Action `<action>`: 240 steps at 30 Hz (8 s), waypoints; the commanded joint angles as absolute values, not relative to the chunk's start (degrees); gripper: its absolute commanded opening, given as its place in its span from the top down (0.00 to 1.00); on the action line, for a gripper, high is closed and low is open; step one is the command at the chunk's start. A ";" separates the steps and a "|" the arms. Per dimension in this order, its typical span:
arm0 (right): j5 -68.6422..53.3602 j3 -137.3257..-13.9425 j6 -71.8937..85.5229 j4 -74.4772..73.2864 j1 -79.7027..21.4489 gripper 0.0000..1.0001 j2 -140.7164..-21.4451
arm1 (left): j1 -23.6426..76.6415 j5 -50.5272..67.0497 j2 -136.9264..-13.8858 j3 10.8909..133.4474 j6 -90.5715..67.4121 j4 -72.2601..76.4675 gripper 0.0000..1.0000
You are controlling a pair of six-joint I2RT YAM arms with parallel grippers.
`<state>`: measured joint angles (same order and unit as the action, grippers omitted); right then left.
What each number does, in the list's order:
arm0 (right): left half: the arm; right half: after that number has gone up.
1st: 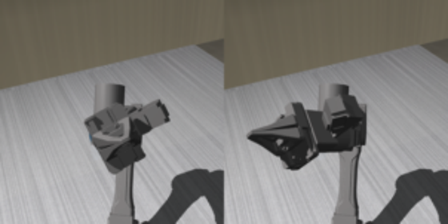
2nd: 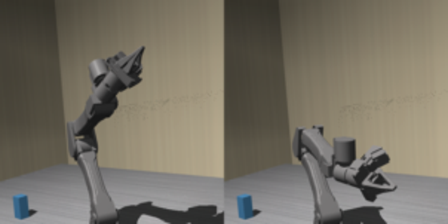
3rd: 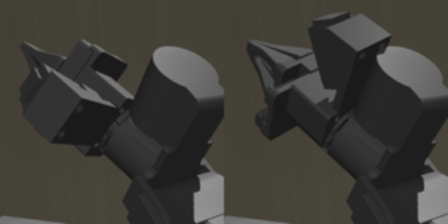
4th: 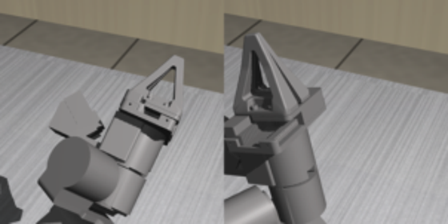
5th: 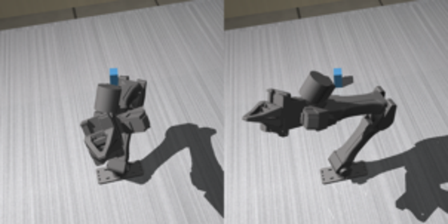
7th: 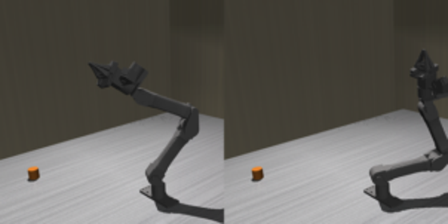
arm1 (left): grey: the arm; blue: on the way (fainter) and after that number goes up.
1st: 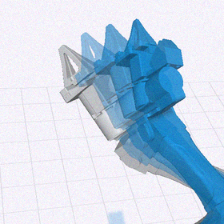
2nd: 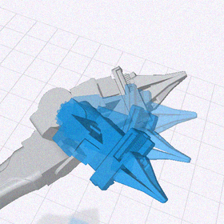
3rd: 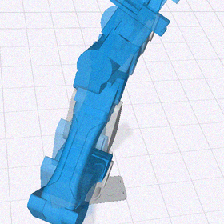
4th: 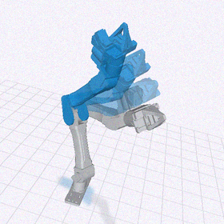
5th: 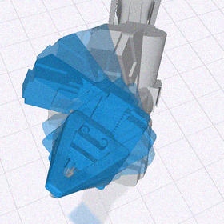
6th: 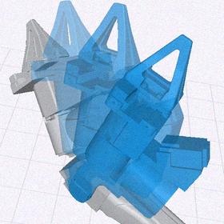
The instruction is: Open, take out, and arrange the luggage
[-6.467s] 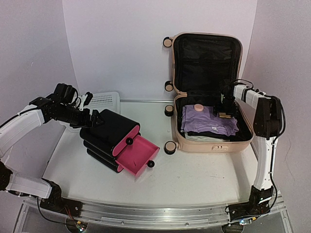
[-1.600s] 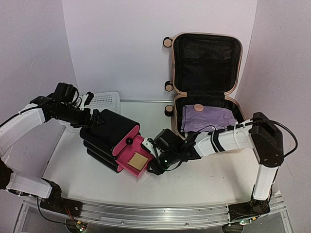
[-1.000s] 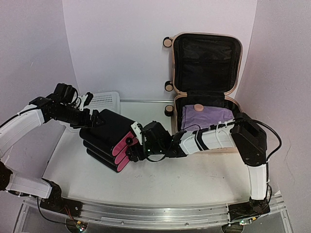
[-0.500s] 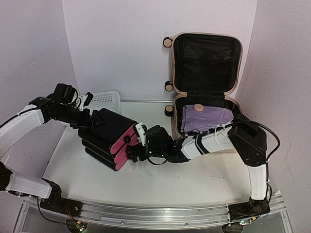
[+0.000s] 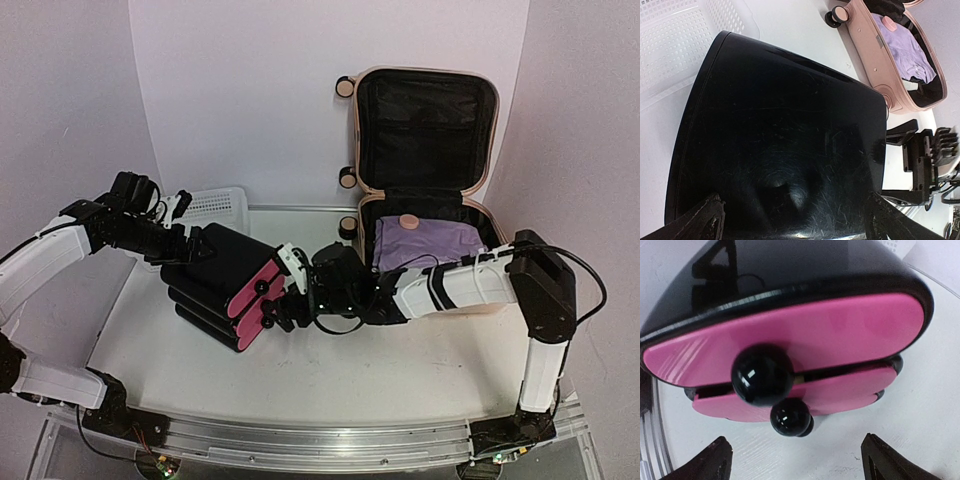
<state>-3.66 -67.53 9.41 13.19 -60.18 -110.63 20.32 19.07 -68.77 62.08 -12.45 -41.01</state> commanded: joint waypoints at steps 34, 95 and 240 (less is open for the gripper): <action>7.40 -75.83 17.97 22.49 -61.19 0.02 -121.36 | 20.48 20.12 -68.65 60.83 -14.32 -47.63 0.02; -1.22 -77.79 12.29 18.22 -61.38 0.73 -114.37 | 20.48 19.51 -68.17 59.80 -13.97 -47.57 0.02; 1.93 -86.07 12.29 -34.17 -46.27 0.40 -97.82 | 20.48 19.01 -69.47 60.21 -13.10 -47.56 0.02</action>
